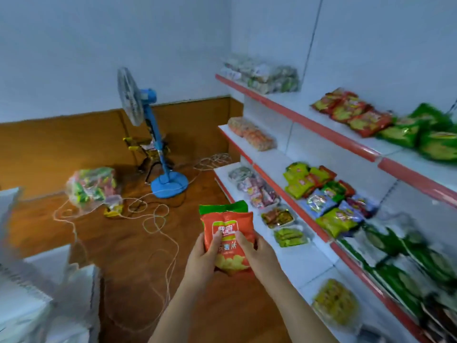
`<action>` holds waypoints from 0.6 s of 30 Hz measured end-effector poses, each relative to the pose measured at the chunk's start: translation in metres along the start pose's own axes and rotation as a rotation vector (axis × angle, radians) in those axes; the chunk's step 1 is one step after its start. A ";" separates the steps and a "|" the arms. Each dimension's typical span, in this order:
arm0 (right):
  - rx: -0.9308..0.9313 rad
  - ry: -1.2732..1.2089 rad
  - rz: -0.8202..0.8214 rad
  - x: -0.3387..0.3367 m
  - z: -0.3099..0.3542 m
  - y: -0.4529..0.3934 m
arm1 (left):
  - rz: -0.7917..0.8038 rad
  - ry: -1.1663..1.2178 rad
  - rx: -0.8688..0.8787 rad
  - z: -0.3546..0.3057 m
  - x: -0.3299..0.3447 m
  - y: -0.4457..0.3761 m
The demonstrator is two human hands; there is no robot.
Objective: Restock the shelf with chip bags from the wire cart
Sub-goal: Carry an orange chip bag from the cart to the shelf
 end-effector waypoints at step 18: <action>0.182 -0.164 -0.426 -0.119 -0.062 -0.276 | 0.477 -0.225 -0.054 -0.001 0.174 -0.336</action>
Point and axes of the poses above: each hand's wrist, its own y-axis away from the middle knuckle, its own x-axis out of the palm, z = x × y, the point moved 10 cm from there along -y, towards the middle knuckle, and after that the axes turned 3 degrees about -y, right-handed, at the moved point
